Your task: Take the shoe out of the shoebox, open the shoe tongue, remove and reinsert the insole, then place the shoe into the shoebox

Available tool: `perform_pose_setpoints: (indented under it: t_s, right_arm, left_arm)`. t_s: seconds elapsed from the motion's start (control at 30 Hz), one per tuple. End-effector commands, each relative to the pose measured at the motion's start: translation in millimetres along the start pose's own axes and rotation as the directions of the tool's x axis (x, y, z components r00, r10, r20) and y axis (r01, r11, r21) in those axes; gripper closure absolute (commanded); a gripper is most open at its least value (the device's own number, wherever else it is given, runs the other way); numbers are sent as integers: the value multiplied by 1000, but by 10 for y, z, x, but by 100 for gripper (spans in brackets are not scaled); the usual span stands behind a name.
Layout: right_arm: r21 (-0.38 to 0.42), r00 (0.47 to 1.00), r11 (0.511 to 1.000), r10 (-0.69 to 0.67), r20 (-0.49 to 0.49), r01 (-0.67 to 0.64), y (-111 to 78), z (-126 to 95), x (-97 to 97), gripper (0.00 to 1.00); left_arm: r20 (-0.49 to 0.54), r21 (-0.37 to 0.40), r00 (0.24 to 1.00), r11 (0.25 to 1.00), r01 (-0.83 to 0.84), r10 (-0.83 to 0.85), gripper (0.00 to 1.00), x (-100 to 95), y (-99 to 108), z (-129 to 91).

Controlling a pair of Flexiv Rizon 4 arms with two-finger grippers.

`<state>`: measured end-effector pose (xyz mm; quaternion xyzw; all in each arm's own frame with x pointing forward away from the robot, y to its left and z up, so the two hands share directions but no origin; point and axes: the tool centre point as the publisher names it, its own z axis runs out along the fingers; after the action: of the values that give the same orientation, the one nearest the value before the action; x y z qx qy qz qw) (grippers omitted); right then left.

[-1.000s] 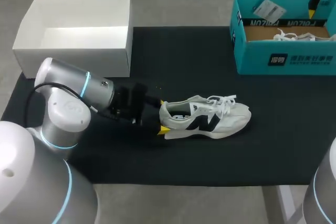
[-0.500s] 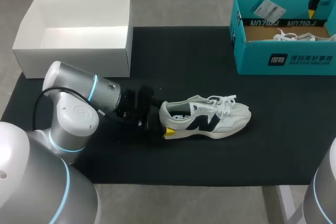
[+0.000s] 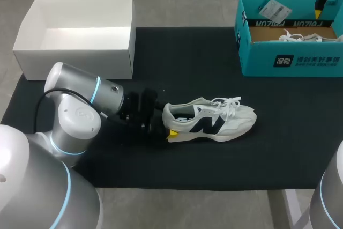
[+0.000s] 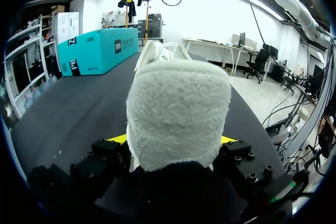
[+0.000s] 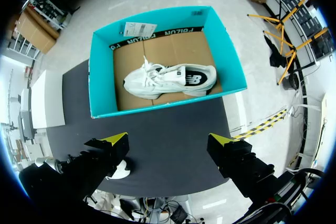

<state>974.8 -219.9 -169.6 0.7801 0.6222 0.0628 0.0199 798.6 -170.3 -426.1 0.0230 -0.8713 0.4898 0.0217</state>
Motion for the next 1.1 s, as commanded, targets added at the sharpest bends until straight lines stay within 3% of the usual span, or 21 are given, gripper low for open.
perform_pose_setpoints:
  t_s: [0.03, 0.97, 1.1]
  right_arm:
    - [-1, 1000, 1000, 0, -2, 0, -4, 0, -3, 0]
    - [-1, 1000, 1000, 0, -2, 0, -4, 0, -3, 0]
    - [1, 999, 999, 32, 21, -32, -206, 32, 197, 0]
  left_arm:
    - [-2, -4, 1000, 1000, 1, -1, 100, -3, -2, 7]
    - [-2, -4, 1000, 1000, 1, -1, 100, -3, -2, 7]
    - [-2, -4, 1000, 1000, 1, -1, 100, -3, -2, 7]
